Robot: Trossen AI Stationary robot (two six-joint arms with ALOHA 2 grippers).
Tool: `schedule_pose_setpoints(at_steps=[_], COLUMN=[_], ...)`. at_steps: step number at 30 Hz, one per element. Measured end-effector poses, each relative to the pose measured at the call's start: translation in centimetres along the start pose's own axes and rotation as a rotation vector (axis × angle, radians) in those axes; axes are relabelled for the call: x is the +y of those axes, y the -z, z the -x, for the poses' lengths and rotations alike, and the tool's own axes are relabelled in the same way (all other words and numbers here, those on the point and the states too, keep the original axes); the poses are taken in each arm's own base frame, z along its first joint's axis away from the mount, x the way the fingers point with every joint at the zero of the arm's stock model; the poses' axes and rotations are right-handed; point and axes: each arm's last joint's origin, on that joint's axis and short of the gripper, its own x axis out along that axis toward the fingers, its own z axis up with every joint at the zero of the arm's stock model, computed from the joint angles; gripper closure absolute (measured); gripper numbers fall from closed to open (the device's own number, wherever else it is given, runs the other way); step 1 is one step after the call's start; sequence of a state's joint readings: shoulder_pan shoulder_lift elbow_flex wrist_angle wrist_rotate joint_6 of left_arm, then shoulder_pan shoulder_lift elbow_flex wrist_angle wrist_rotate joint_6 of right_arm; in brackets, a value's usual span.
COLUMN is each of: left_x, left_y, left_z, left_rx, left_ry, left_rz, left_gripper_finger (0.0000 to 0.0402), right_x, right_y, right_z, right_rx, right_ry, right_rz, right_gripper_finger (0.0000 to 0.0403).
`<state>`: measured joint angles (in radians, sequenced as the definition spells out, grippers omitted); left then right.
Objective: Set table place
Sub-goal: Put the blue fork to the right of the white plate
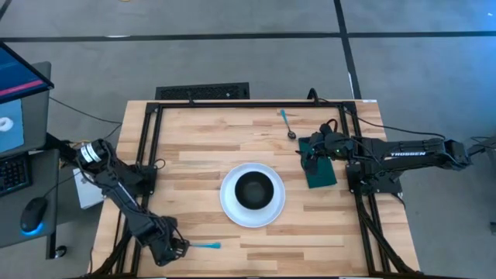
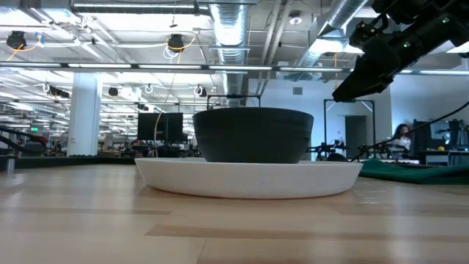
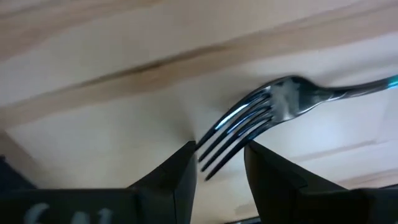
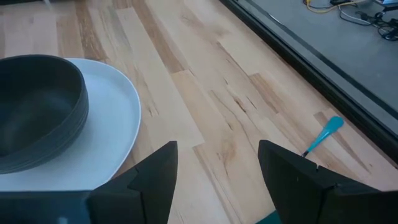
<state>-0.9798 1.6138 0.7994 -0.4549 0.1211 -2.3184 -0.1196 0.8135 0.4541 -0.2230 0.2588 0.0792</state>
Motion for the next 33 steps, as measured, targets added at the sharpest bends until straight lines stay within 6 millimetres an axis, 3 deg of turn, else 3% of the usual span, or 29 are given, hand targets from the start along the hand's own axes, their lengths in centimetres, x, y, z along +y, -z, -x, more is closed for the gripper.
schedule_pose_setpoints(at_steps=[33], left_x=[-0.8], left_y=[-3.7], left_z=[0.8], left_rx=[-0.211], left_ry=[-0.057], left_rz=[0.128], left_gripper_finger=[0.0279], right_x=[0.0], right_y=[0.0], right_z=[0.0], right_rx=[0.001], right_ry=[0.0], right_rz=[0.01], right_gripper_finger=[0.0154])
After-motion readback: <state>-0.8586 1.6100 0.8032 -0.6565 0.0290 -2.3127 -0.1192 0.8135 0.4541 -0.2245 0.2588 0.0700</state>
